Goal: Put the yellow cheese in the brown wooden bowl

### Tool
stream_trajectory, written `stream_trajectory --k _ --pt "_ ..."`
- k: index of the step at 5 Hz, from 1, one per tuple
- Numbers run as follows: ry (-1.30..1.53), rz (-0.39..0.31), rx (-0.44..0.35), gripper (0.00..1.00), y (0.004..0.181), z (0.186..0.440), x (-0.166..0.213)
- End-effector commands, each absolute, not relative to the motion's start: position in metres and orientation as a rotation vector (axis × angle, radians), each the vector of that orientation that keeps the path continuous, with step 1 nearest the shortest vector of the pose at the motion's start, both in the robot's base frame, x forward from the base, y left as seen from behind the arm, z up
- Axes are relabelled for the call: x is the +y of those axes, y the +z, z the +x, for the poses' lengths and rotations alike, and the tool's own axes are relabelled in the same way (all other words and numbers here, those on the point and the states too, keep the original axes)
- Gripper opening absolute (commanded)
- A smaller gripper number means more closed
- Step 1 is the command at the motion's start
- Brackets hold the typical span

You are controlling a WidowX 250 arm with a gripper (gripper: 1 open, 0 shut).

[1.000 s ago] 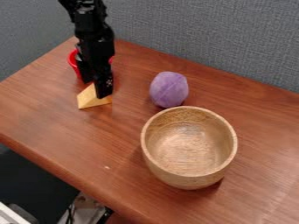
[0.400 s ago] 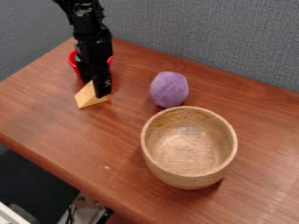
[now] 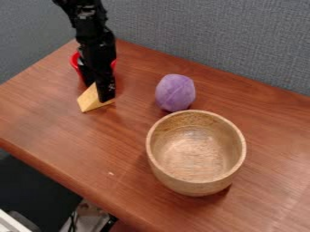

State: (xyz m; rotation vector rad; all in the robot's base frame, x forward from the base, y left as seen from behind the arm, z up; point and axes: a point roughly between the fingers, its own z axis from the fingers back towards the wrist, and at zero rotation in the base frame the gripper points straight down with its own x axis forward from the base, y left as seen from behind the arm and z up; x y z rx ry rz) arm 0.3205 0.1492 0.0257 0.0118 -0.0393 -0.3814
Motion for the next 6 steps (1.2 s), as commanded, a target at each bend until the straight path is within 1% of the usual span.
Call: stream_trajectory --k 1,2,6 --pt "-0.371 0.039 -0.084 1.0 0.0373 0.3282 0.1588" --pt "-0.366 0.039 -0.087 0.0 0.0364 0.3285 0.1587" --pt "-0.31 0.042 -0.105 0.0 0.039 0.3266 0.159"
